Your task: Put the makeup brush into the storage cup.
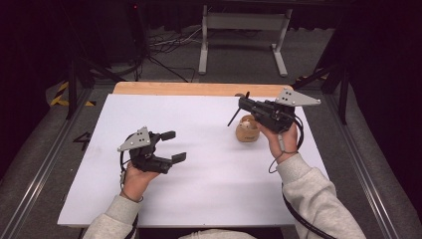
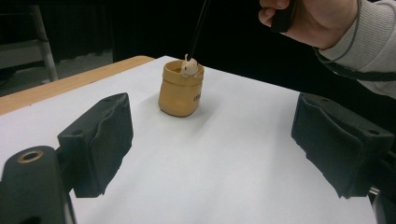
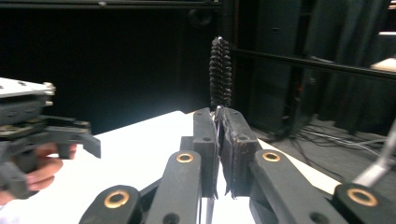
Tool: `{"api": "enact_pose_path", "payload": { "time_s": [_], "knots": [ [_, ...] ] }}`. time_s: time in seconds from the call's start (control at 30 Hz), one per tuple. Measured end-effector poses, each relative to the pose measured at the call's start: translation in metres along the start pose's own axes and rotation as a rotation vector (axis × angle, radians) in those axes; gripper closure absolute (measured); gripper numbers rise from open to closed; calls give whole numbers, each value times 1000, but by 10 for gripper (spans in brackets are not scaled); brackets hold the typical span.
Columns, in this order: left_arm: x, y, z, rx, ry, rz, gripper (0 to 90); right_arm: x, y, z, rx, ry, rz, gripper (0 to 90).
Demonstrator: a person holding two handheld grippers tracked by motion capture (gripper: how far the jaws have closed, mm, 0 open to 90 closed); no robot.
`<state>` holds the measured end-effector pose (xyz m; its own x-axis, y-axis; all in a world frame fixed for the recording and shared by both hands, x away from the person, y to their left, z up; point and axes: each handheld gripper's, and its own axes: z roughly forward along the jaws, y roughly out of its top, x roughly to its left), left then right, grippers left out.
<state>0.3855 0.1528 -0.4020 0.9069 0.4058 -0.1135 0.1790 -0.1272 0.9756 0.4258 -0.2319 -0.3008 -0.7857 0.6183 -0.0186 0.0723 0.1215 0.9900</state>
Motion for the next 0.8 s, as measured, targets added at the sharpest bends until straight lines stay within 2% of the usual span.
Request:
{"api": "enact_pose_path", "payload": {
  "time_s": [0.2,0.33,0.8],
  "knots": [
    [1,-1,0,5,8,-9,135,-6,-3,-1,-3,-95,4,855],
    [1,-1,-1,5,9,-13,136,-10,-5,-1,-11,-125,6,854],
    [2,-1,-2,6,10,-18,137,-27,-10,-7,10,-205,21,853]
  ]
}}
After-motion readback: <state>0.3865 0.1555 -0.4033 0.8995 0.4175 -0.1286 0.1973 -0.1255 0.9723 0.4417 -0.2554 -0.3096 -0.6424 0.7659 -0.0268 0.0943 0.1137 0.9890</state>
